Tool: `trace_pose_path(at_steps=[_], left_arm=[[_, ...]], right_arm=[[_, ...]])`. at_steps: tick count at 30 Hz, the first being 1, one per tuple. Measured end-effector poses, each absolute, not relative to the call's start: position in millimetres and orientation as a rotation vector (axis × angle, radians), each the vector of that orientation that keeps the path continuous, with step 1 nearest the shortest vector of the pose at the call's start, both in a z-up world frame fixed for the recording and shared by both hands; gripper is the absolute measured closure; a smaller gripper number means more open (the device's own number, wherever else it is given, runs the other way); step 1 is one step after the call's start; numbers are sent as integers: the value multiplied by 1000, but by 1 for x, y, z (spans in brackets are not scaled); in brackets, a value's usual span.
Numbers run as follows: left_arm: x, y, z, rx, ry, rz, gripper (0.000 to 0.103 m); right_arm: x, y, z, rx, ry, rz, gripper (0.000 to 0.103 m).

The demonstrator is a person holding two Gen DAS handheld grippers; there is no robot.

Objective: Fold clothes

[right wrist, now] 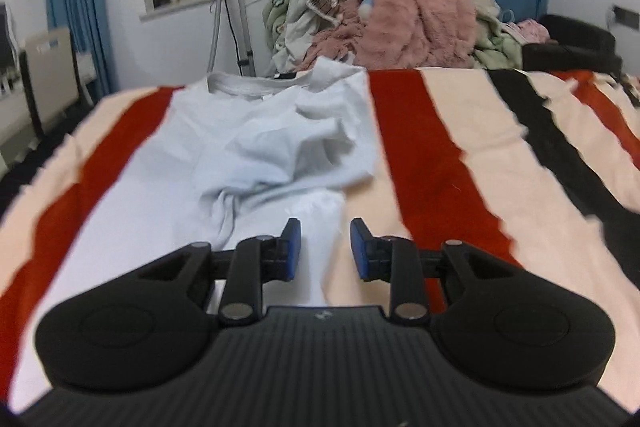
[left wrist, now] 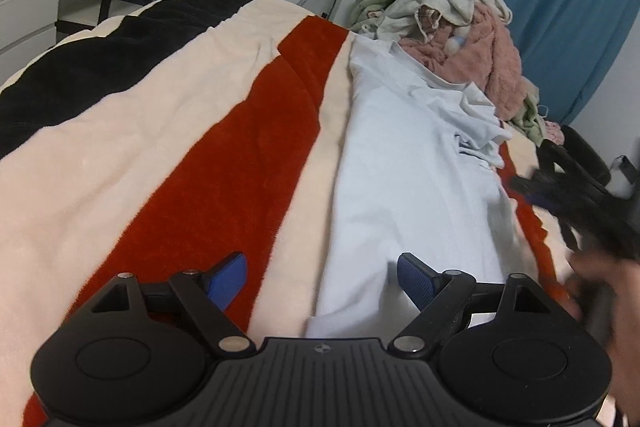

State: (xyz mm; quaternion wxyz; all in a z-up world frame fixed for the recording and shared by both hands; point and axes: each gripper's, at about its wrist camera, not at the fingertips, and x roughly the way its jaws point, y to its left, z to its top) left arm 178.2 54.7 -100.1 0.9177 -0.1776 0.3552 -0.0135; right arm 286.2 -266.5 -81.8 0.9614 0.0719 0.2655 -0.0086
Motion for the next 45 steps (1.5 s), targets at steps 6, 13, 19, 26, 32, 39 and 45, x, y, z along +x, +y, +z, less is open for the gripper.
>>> trace_pose_path(at_steps=[6, 13, 19, 26, 32, 39, 45], left_arm=[[164, 52, -90, -378, 736, -44, 19], [135, 67, -82, -514, 793, -101, 19], [108, 82, -89, -659, 839, -101, 19], [90, 88, -105, -764, 926, -75, 23], [70, 79, -106, -743, 966, -98, 28], [48, 68, -106, -723, 987, -109, 53], [41, 61, -103, -691, 947, -116, 92]], right_arm=[[189, -303, -67, 422, 592, 20, 22], [93, -327, -82, 751, 706, 71, 22], [61, -326, -111, 888, 818, 112, 22], [65, -321, -127, 938, 871, 130, 32], [49, -317, -132, 1024, 902, 194, 35], [33, -305, -132, 962, 924, 126, 63], [24, -300, -131, 912, 915, 83, 63]])
